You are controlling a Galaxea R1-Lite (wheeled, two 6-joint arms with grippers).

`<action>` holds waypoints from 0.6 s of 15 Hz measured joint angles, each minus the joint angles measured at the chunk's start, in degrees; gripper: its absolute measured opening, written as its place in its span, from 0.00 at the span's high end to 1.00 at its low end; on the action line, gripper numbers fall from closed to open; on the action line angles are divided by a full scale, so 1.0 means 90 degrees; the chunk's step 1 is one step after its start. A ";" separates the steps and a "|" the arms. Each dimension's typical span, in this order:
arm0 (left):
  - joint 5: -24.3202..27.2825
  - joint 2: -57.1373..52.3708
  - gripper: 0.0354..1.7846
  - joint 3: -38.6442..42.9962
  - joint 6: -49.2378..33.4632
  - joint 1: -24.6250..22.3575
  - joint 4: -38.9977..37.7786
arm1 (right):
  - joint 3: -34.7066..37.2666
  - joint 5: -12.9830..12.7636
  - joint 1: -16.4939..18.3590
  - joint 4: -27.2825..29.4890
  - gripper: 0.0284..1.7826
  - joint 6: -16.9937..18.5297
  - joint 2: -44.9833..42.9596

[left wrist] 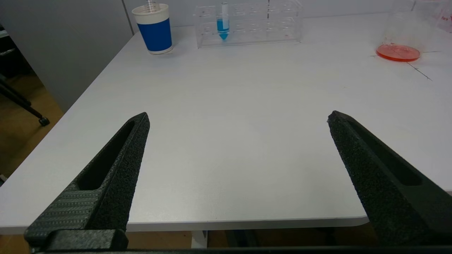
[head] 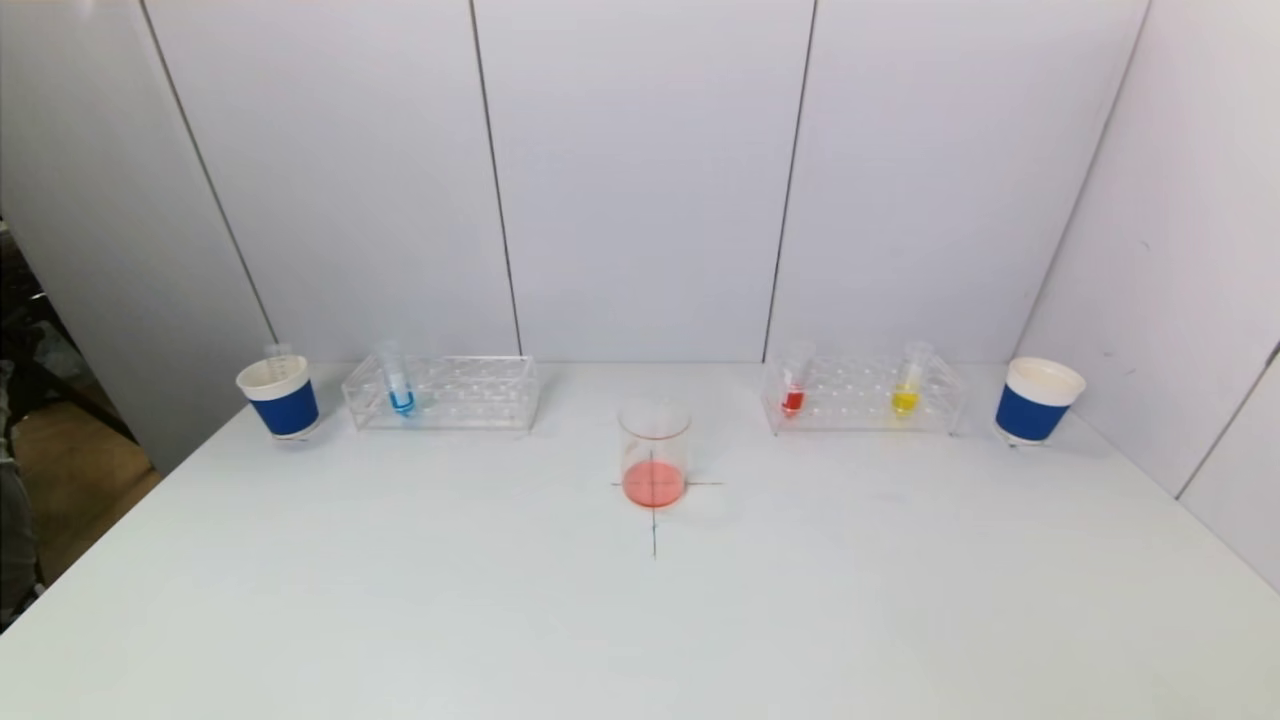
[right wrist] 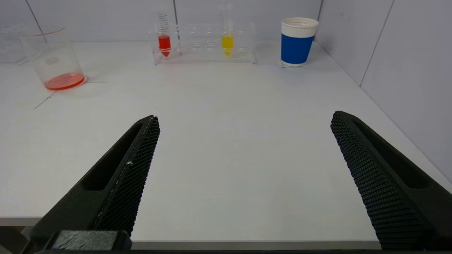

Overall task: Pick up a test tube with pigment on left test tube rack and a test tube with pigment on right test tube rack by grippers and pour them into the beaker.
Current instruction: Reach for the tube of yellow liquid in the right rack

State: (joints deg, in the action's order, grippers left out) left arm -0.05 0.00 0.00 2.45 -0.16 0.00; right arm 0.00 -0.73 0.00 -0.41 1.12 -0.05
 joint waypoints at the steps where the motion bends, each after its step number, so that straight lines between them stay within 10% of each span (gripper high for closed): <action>1: -0.0005 0.0000 0.01 0.0000 -0.0003 0.0000 0.0000 | 0.0000 -0.0004 0.0000 0.0000 0.01 0.0003 0.0000; 9: -0.0003 0.0000 0.01 0.0000 0.0000 0.0000 0.0000 | -0.0146 0.0058 0.0000 -0.0492 0.01 -0.0148 0.0000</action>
State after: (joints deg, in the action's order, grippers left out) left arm -0.07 0.00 0.00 2.45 -0.16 0.00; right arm -1.32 -0.21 0.00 -4.84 -0.21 -0.05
